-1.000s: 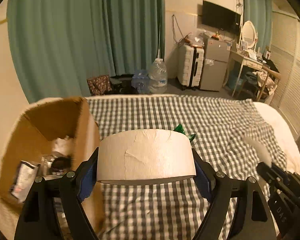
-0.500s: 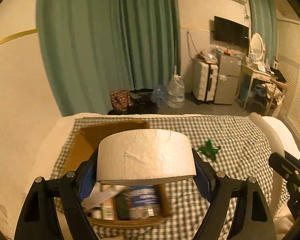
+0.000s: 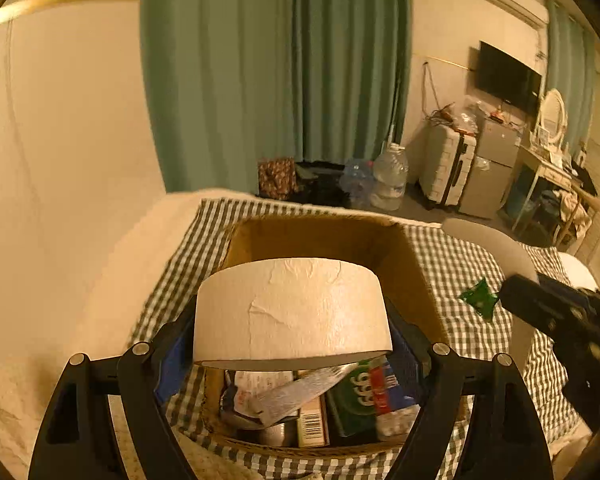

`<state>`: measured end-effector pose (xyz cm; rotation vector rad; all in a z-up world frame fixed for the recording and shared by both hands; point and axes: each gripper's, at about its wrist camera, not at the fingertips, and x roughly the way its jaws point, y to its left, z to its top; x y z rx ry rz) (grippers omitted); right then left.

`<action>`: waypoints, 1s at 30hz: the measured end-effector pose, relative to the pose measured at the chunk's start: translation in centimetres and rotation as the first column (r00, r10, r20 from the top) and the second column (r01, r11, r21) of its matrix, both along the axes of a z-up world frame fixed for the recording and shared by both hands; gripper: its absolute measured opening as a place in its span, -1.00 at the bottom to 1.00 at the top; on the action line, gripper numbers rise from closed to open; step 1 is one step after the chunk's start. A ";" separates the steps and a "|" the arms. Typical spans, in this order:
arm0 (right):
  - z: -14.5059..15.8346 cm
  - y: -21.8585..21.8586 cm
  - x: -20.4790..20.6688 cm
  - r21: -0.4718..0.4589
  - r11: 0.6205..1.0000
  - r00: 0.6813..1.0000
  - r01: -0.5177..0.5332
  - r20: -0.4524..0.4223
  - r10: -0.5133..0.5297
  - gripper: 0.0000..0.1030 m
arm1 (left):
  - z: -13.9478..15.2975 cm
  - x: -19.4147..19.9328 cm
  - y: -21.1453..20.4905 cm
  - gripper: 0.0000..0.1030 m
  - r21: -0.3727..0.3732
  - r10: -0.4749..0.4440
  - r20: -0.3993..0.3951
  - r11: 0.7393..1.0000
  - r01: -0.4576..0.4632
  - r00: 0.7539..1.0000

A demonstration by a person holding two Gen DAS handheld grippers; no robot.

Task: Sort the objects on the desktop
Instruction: 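Carry the foam tube and white tape roll over the cardboard box, then open both tools to drop the foam tube and tape roll into the box, then move both open tools back toward the green sachet on the cloth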

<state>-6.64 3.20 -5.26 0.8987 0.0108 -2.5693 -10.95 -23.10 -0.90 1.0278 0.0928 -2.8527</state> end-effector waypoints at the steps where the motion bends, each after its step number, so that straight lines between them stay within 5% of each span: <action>1: -0.3 -0.5 -0.5 -0.001 1.000 1.000 -0.005 0.012 0.005 -0.68 | -0.6 -0.3 -0.5 0.63 0.010 0.001 0.010 1.000 -0.002 1.000; 7: -1.8 -3.7 -4.9 0.045 0.999 0.997 -0.011 0.077 0.008 -0.62 | -3.0 -2.0 -1.0 0.67 0.009 -0.033 0.037 0.999 0.033 0.999; 9: -2.1 -4.0 -6.2 0.065 0.998 0.994 -0.016 0.111 0.009 -0.39 | -3.6 -2.2 -1.1 0.90 0.004 -0.018 0.063 1.000 0.018 0.998; 11: -2.5 -4.7 -7.5 0.110 0.994 0.989 -0.011 0.149 -0.005 0.18 | -4.1 -2.2 -1.4 0.96 0.017 -0.013 0.080 1.000 0.011 0.997; 16: -1.8 -3.6 -6.7 0.129 0.991 0.992 0.033 0.114 -0.048 0.32 | -4.5 -1.5 -1.2 0.98 -0.028 0.004 0.108 1.000 -0.001 0.994; 22: -0.7 0.1 -3.4 0.147 0.986 0.994 0.081 0.055 -0.090 0.46 | -1.9 0.8 1.1 1.00 -0.013 0.019 0.066 1.000 -0.019 0.998; 30: -0.2 12.8 1.6 0.075 0.980 0.981 0.183 -0.086 -0.176 0.70 | 0.1 3.5 10.7 1.00 -0.044 -0.013 -0.050 0.999 0.011 0.999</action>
